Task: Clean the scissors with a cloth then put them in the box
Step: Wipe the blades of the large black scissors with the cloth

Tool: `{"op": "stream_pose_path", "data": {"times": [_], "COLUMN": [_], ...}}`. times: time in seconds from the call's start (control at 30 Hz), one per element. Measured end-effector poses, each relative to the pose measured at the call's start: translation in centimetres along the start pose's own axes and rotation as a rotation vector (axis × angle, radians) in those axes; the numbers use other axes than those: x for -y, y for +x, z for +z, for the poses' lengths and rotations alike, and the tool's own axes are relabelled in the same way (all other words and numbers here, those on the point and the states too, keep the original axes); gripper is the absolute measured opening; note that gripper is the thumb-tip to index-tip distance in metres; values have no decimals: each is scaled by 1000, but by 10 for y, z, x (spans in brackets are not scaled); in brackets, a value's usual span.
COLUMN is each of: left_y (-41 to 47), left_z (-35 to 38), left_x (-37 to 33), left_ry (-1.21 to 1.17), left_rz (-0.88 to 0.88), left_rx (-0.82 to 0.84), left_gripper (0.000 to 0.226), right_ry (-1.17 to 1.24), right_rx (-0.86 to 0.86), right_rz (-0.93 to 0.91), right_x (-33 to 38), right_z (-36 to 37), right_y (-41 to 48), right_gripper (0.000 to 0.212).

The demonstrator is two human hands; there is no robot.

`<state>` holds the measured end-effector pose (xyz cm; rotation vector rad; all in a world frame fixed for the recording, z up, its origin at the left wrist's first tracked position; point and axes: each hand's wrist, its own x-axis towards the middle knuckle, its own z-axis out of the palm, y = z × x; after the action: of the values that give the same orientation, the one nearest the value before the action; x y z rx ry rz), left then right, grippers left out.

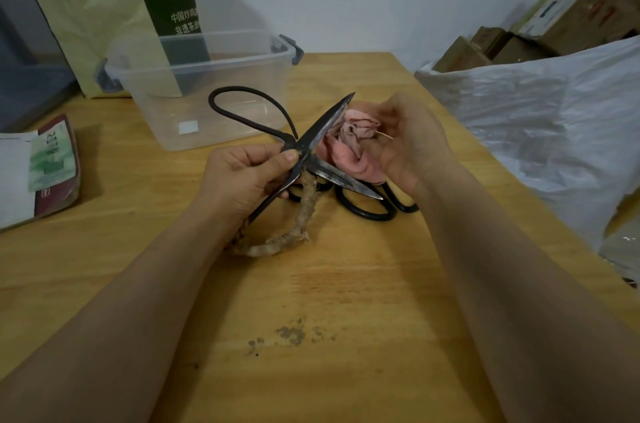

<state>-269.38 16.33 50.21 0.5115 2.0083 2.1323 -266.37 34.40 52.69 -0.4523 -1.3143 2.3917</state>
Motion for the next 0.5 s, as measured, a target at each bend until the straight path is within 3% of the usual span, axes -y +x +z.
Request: {"op": "stream_pose_path", "data": {"times": [0.07, 0.23, 0.5], "left_y": [0, 0, 0], "left_z": [0, 1, 1], "left_x": [0, 1, 2], "left_ry": [0, 5, 14], "left_rz": [6, 19, 51], "left_rx": [2, 9, 0], "left_gripper": [10, 12, 12], "right_ry": [-48, 43, 24], "right_rx": [33, 123, 178], "right_rz": [-4, 58, 209], "right_x": [0, -3, -4], "right_z": [1, -2, -3], "right_y": [-3, -7, -2], "right_gripper": [13, 50, 37]}}
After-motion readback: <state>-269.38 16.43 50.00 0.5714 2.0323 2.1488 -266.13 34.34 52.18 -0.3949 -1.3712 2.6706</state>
